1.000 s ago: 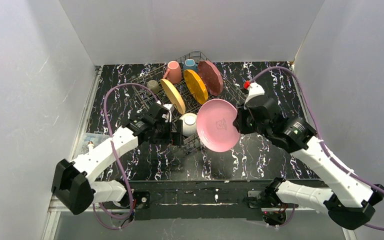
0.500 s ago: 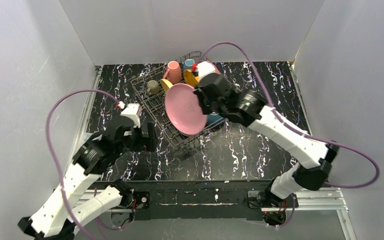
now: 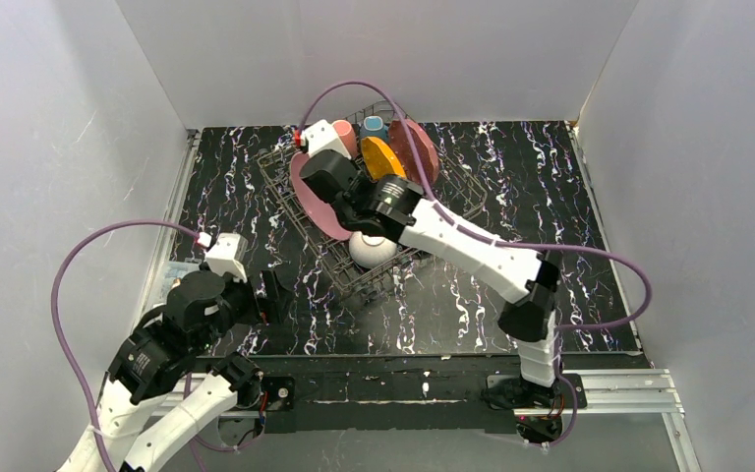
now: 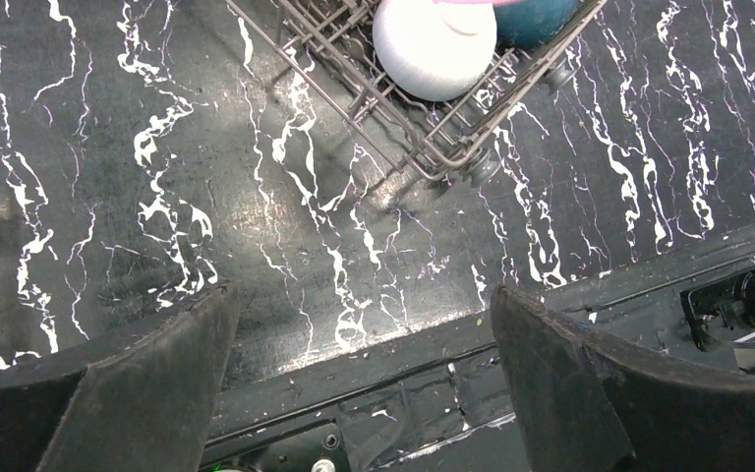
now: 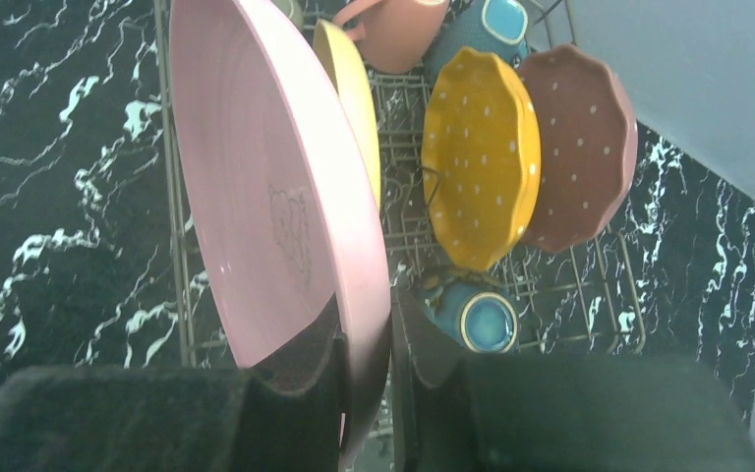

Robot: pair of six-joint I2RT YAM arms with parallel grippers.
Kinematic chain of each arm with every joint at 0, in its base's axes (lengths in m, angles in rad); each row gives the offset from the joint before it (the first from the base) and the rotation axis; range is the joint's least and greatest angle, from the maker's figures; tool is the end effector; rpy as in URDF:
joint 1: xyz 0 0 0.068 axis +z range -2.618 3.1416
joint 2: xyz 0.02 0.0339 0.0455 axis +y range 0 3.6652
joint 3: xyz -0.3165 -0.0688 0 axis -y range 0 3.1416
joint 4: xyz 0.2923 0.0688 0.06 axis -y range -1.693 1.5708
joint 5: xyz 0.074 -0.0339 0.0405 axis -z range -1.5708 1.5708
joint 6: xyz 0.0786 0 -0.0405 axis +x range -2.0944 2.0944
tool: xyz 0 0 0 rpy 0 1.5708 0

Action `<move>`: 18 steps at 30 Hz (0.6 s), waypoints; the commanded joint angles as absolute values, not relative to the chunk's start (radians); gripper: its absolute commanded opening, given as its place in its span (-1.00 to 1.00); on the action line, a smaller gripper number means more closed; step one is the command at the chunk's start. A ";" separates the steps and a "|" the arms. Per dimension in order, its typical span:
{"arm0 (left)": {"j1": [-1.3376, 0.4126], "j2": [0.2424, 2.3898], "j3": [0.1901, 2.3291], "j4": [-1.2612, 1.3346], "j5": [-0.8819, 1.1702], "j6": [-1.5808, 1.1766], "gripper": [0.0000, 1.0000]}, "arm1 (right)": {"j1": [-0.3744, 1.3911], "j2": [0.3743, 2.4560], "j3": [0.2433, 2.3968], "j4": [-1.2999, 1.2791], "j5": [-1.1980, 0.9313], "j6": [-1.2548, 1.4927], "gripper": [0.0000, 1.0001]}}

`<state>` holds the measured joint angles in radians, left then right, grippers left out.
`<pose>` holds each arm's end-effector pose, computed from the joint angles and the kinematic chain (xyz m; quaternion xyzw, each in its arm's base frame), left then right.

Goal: Load the mixed dishes into the dish rack
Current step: Insert the plate into the dish rack.

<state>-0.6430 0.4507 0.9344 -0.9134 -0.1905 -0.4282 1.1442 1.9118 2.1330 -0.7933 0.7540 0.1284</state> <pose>0.0917 -0.0501 0.3774 0.0387 0.8385 -0.2056 0.5032 0.2593 0.4404 0.4634 -0.2429 0.7989 0.0046 0.5501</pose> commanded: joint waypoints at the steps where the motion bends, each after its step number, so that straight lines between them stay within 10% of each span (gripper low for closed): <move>1: -0.639 0.388 0.866 -0.861 -0.190 -0.411 0.97 | 1.147 2.002 2.267 -0.710 0.872 0.096 -0.97; 18: -0.640 0.253 0.810 -0.830 -0.246 -0.420 0.97 | 1.136 2.222 2.360 -0.630 0.919 0.100 -0.97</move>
